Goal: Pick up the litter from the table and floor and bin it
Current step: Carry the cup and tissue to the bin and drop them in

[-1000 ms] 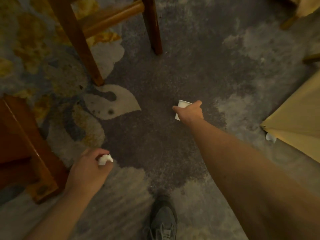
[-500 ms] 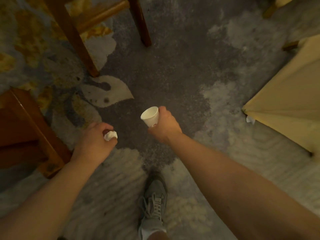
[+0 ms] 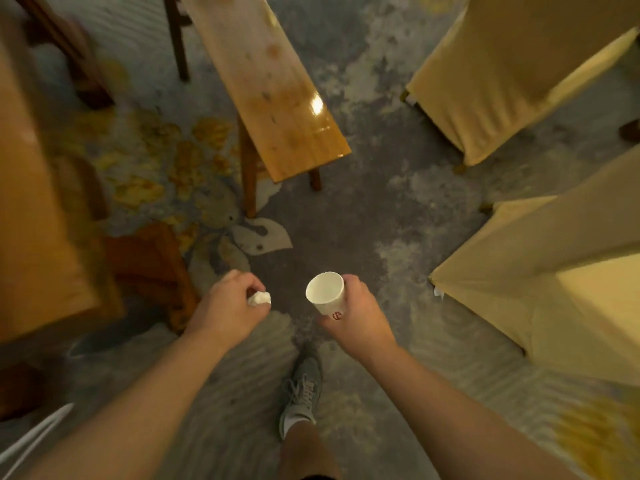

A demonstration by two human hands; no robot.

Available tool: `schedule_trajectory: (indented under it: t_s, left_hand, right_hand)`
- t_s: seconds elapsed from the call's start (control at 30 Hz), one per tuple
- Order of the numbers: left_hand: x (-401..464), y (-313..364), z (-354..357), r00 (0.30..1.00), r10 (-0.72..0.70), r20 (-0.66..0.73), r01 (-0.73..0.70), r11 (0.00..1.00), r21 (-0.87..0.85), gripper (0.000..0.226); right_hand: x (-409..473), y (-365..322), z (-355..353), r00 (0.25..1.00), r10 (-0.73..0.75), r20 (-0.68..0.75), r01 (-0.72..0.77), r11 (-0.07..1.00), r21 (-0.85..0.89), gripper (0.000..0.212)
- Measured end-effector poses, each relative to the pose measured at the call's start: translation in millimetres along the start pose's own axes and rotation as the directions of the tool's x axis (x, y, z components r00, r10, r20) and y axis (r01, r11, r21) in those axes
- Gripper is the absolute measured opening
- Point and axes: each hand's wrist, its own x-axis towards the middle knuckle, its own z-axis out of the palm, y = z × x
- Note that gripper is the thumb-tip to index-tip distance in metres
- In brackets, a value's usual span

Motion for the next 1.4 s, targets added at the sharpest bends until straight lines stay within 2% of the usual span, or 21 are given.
schedule_trajectory:
  t_s: [0.13, 0.33, 0.53, 0.7, 0.87, 0.97, 1.03, 1.13, 1.23, 1.4]
  left_hand:
    - [-79.2, -8.8, -54.2, 0.997, 0.048, -0.053, -0.052, 0.996, -0.075, 0.014]
    - [-220.4, -72.5, -121.4, 0.979, 0.096, -0.18, -0.13, 0.974, -0.185, 0.015]
    - [-402.9, -191.3, -201.0, 0.938, 0.011, -0.347, -0.115, 0.953, -0.281, 0.018]
    - [-523.3, -302.5, -275.3, 0.852, -0.169, -0.496, -0.018, 0.937, -0.349, 0.022]
    - [-630.7, -419.9, -336.6, 0.68, -0.391, -0.621, 0.083, 0.882, -0.465, 0.02]
    - [-674.1, -481.8, -351.2, 0.558, -0.531, -0.637, 0.155, 0.821, -0.549, 0.019]
    - [-692.7, -518.8, -354.9, 0.505, -0.595, -0.625, 0.174, 0.78, -0.602, 0.018]
    - [-707.0, -568.1, -360.5, 0.489, -0.657, -0.574, 0.19, 0.722, -0.665, 0.019]
    - [-704.0, -618.4, -378.5, 0.472, -0.677, -0.565, 0.198, 0.706, -0.68, 0.018]
    - [-685.9, -686.2, -424.3, 0.45, -0.718, -0.531, 0.241, 0.671, -0.701, 0.019]
  right_hand:
    - [-79.0, -63.9, -15.6, 0.987, -0.123, -0.099, 0.123, 0.992, -0.006, 0.061]
    - [-204.4, -159.5, 4.2, 0.93, -0.322, -0.178, 0.304, 0.945, -0.12, 0.069]
    - [-345.3, -282.2, 69.2, 0.856, -0.483, -0.182, 0.455, 0.873, -0.175, 0.077]
    - [-424.3, -395.1, 142.4, 0.794, -0.605, -0.06, 0.584, 0.786, -0.204, 0.075]
    - [-480.7, -493.1, 230.7, 0.663, -0.742, 0.104, 0.744, 0.636, -0.205, 0.076]
    - [-500.9, -542.0, 280.9, 0.58, -0.785, 0.217, 0.815, 0.555, -0.166, 0.074]
    - [-507.8, -570.8, 311.1, 0.539, -0.795, 0.277, 0.841, 0.523, -0.136, 0.075]
    - [-510.5, -609.8, 357.8, 0.512, -0.795, 0.327, 0.855, 0.507, -0.105, 0.076]
    - [-505.2, -652.5, 410.7, 0.479, -0.802, 0.357, 0.87, 0.487, -0.076, 0.077]
    - [-496.7, -722.3, 481.0, 0.466, -0.774, 0.428, 0.869, 0.492, -0.056, 0.074]
